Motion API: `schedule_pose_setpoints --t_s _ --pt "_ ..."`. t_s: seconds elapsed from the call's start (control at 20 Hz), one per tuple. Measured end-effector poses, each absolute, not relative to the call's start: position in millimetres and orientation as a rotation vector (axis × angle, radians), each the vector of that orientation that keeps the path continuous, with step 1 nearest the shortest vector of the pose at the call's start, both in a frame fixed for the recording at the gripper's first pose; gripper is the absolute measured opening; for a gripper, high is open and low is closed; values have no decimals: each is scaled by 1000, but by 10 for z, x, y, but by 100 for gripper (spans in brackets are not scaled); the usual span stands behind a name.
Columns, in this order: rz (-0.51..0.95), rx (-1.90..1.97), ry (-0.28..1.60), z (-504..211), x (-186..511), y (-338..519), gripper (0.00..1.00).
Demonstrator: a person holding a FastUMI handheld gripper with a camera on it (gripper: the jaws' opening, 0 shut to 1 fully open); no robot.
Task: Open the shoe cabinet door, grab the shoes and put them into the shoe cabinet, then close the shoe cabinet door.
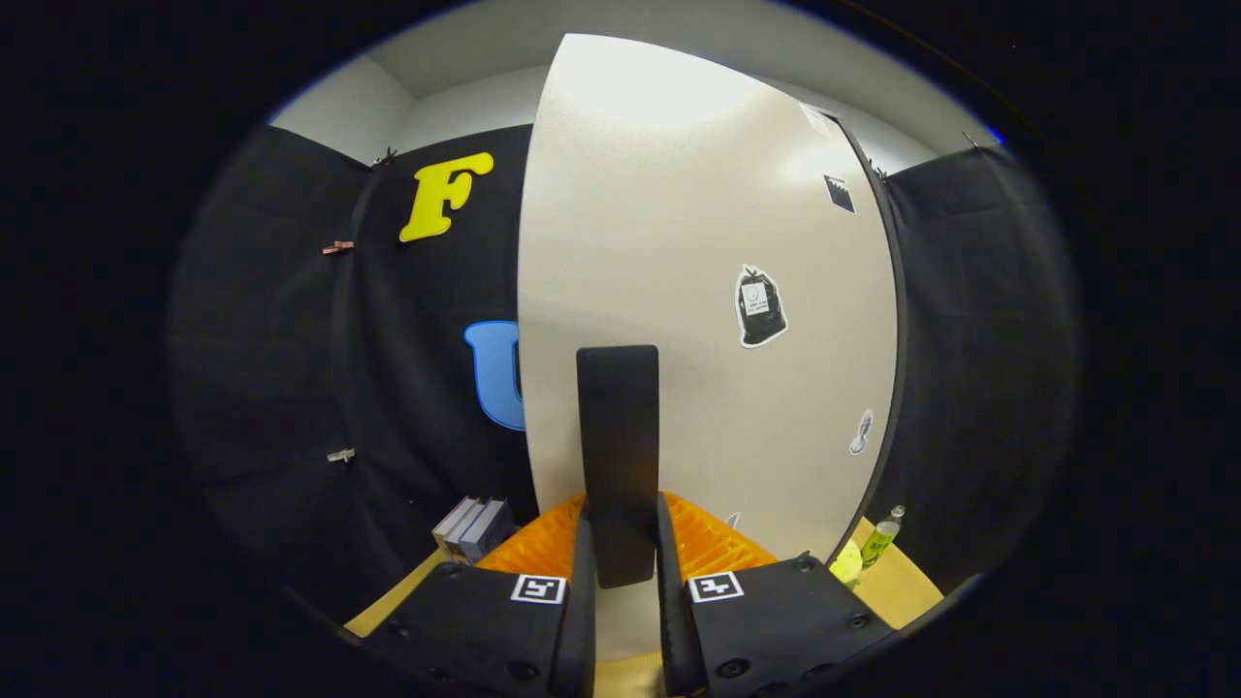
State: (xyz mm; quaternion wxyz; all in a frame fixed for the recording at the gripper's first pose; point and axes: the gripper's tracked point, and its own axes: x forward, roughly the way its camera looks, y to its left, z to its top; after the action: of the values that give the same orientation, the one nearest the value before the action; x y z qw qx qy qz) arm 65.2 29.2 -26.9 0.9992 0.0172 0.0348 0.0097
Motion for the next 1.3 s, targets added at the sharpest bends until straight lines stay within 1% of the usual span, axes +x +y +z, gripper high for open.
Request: schedule_pose_setpoints --t_s 0.65,1.0,1.3 --pt "112 46 109 -262 -123 -377 31" --pt "122 23 102 -241 -375 -723 30" --pt "97 35 101 -233 -496 -1005 30"
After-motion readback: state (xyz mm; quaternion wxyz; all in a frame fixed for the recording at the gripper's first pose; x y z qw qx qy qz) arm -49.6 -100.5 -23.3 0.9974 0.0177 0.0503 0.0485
